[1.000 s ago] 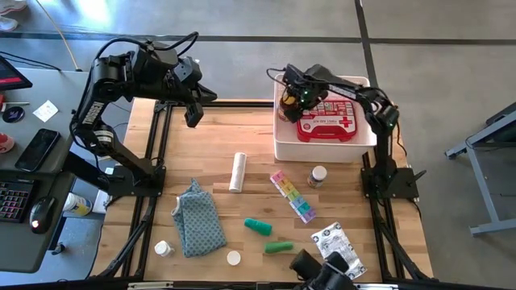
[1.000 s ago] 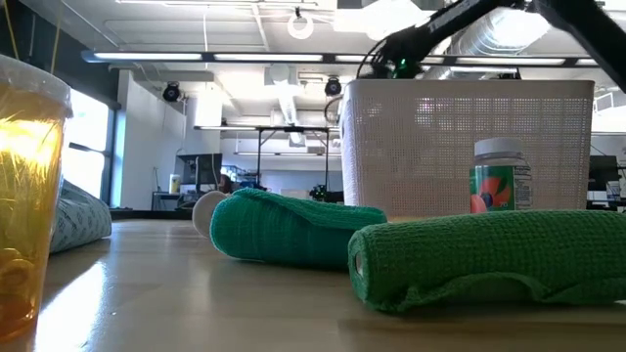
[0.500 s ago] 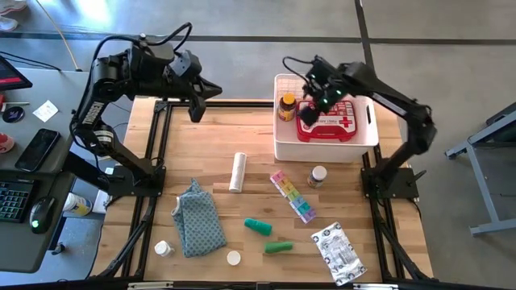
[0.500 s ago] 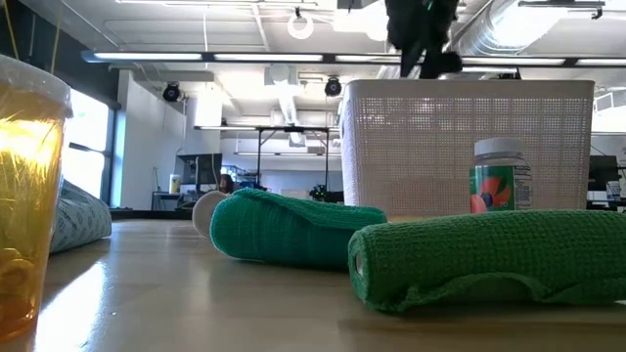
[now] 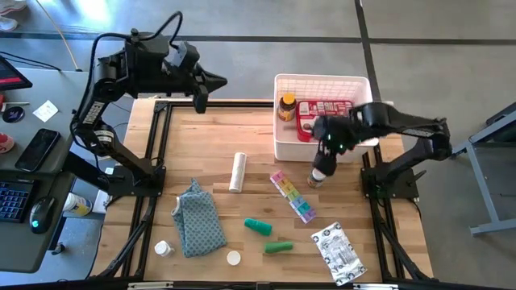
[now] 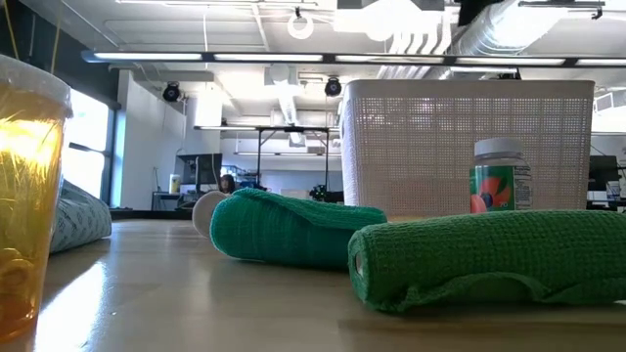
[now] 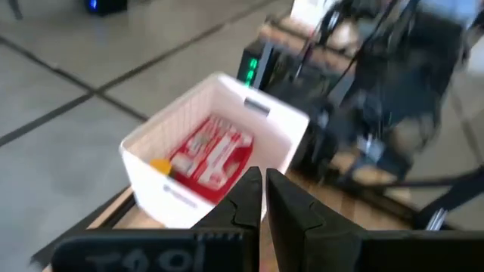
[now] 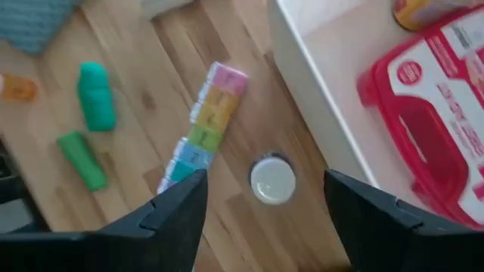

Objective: Pick & place medical supplies in basket/bin
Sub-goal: Put the white and green pill bottle into the white bin

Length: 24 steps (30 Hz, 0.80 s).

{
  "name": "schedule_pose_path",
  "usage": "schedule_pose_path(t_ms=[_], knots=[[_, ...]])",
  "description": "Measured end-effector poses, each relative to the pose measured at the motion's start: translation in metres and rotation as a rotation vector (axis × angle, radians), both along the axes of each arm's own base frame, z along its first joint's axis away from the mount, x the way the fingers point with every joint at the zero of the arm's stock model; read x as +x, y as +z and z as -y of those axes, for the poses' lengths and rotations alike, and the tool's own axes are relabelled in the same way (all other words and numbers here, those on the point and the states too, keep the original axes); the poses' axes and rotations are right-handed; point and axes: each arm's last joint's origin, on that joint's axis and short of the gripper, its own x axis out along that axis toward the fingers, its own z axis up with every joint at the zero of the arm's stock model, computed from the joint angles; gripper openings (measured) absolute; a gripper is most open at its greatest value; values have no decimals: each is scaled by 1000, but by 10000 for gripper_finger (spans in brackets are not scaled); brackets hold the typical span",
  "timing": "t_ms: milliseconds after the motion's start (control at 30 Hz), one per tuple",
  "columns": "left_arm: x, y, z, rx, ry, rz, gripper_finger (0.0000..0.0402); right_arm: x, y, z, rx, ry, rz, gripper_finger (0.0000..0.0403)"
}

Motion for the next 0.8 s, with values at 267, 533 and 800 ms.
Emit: schedule_pose_path(t_ms=[267,533,800], knots=[[10,8,1,8,-130,109,58,8,-23,-23,54,-112,-77,254],[25,4,4,41,-237,87,58,-2,-82,-27,88,-126,-131,254],[35,-7,2,69,-284,8,58,-8,-130,-25,54,-218,-147,254]])
